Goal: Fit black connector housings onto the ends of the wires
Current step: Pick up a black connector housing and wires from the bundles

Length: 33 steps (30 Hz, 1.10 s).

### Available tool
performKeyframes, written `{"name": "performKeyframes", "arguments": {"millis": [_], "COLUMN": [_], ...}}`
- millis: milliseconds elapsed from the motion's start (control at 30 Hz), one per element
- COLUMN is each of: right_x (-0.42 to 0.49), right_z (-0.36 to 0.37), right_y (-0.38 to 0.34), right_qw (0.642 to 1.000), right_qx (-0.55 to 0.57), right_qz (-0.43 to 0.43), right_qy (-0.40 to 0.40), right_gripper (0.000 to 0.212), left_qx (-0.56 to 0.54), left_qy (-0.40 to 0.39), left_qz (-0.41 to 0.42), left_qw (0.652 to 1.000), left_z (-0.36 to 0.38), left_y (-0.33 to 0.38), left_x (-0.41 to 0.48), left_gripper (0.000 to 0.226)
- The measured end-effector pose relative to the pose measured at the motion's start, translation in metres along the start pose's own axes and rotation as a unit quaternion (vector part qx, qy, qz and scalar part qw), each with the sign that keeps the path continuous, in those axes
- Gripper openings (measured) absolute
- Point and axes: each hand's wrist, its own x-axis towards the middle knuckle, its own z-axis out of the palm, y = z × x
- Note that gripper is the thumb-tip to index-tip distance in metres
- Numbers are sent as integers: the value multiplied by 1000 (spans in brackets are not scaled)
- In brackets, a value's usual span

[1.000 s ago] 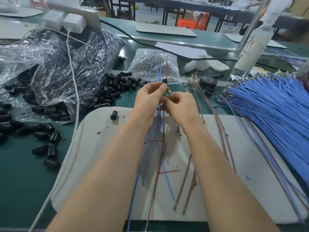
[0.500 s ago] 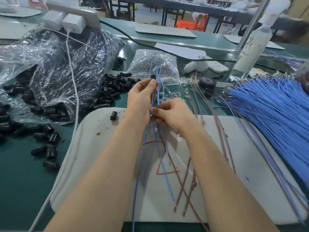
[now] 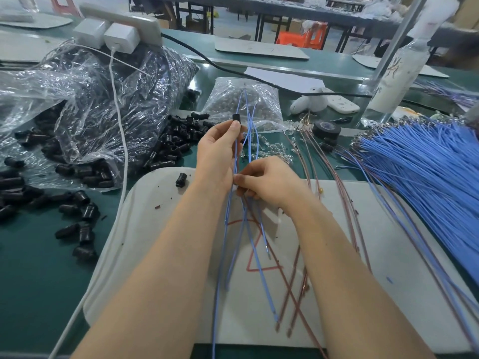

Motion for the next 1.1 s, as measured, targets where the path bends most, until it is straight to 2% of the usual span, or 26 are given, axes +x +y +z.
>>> {"name": "performKeyframes", "arguments": {"millis": [333,367,467,500,533,567,600,667,733,767,867,1100], "right_x": [-10,-13,-28,-30,-31,-29,-24,-9,2,5,8,7], "right_z": [-1,-3,-7,-8,-10,-11,-13,-16,-18,-18,-15,-12], "right_y": [-17,-21,-34,-35,-34,-31,-27,-13,1,5,9,10], "right_qw": [984,985,965,954,952,961,976,996,984,978,975,967], "right_qx": [-163,-146,-66,-53,-47,-51,-63,-82,-67,-57,-42,-51], "right_qz": [-70,-81,-86,-78,-69,-61,-54,-36,-23,-25,-49,-74], "right_qy": [-6,-39,-239,-283,-294,-266,-201,-5,163,201,213,237], "right_gripper": [27,29,31,31,31,31,31,26,18,17,16,19], "left_qx": [-43,-43,-59,-55,-37,-2,43,123,166,179,203,258], "left_qy": [40,44,36,28,20,14,5,-22,-61,-80,-115,-128], "left_qz": [-14,-13,-26,-32,-35,-26,-8,38,70,80,90,116], "left_qw": [998,998,997,998,998,1000,999,991,982,977,968,951], "left_z": [-6,-7,-11,-11,-11,-11,-10,-7,-3,-1,2,3], "left_y": [-3,-3,-2,-2,-2,-3,-5,-9,-11,-12,-12,-16], "left_x": [11,13,15,16,15,15,13,10,7,6,2,-2], "left_gripper": [12,12,11,11,12,13,15,16,18,18,17,14]}}
